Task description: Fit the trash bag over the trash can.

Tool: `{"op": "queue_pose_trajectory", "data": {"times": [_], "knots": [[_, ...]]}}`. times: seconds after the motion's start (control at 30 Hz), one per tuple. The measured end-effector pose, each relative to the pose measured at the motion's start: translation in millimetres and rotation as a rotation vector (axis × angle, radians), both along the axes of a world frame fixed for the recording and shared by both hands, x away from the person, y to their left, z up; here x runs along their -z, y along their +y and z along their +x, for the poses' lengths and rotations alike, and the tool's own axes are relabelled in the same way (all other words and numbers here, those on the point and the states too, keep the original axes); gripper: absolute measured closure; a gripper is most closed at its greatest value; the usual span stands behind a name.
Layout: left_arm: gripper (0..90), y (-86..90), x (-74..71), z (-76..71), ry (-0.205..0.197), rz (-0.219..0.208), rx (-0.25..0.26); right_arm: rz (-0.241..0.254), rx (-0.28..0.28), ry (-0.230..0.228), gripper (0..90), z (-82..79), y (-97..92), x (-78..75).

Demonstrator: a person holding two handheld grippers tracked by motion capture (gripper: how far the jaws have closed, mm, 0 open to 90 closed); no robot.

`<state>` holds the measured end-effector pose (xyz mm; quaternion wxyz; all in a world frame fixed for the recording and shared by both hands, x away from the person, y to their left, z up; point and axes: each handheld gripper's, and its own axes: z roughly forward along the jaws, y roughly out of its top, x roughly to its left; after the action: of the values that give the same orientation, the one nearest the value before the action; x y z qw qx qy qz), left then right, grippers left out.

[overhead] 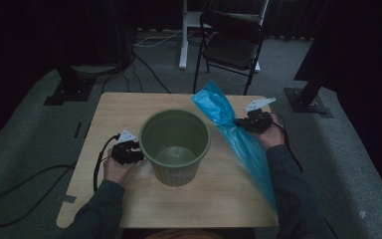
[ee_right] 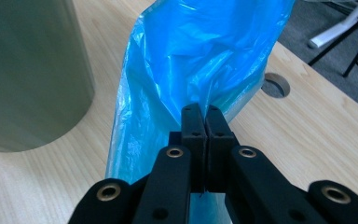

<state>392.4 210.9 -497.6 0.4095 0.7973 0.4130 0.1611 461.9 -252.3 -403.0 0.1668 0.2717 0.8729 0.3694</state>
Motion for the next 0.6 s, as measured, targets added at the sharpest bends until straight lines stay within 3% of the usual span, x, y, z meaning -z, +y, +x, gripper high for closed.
{"op": "queue_pose_trajectory", "data": {"times": [0.27, 0.6], "knots": [[51.8, 0.2, 0.3, 0.1, 0.003, 0.001, 0.003, -0.011, -0.029, -0.022, 89.3, -3.5, 1.1, -18.1], [52.0, 0.3, 0.1, 0.0, 0.002, 0.004, 0.006, 0.017, -0.068, -0.048, 89.3, -8.7, -1.7, -39.9]]}}
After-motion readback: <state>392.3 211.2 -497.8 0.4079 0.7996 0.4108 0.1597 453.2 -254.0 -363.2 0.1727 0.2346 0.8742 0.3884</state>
